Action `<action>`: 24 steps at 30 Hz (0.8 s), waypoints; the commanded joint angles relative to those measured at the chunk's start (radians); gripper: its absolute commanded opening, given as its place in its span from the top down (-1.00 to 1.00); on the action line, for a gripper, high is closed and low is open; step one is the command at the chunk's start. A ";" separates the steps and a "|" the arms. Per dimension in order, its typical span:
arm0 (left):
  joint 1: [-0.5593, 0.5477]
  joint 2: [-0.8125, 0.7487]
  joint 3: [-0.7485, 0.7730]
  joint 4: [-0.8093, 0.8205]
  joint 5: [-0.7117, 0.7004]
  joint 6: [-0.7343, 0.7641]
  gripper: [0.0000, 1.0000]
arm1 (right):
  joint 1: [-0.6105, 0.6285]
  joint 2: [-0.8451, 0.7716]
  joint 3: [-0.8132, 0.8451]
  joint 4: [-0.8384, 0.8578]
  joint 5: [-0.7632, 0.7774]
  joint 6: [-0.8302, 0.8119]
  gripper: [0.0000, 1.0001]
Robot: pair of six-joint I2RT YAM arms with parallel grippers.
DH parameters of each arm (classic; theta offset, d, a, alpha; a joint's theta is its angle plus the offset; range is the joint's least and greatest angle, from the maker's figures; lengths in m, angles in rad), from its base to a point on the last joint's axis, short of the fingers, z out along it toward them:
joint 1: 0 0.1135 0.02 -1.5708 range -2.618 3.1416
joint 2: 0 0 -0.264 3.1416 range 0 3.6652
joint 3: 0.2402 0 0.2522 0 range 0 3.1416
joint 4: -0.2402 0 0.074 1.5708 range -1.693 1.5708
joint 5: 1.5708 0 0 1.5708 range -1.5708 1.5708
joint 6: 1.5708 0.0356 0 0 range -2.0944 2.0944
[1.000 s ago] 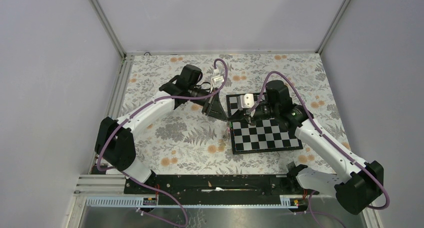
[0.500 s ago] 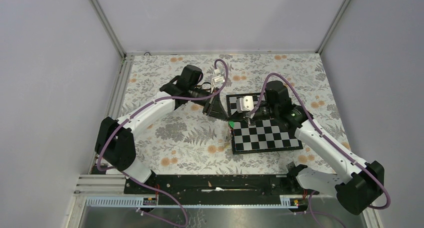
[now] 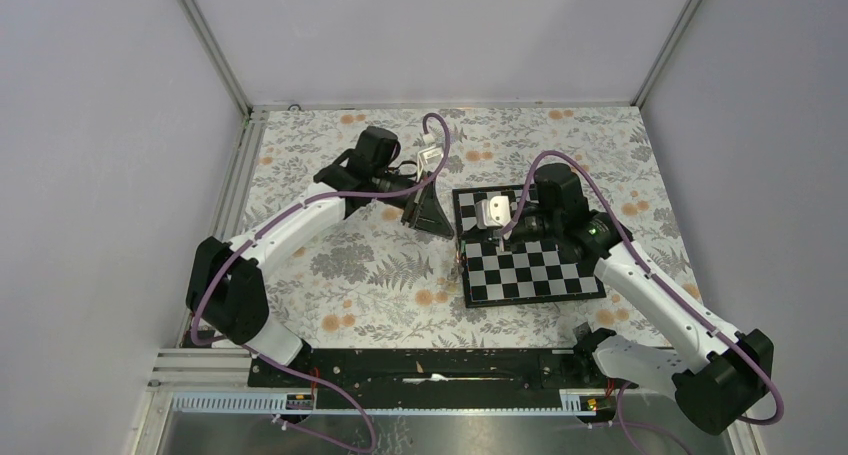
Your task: Put the keys on the keyring
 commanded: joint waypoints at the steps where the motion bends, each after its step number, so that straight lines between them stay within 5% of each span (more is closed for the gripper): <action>1: 0.003 -0.036 -0.012 0.082 0.050 -0.060 1.00 | -0.003 -0.001 0.001 0.040 -0.017 0.008 1.00; 24: 0.003 -0.018 -0.041 0.139 0.041 -0.093 1.00 | 0.003 -0.010 -0.005 0.074 -0.039 0.038 1.00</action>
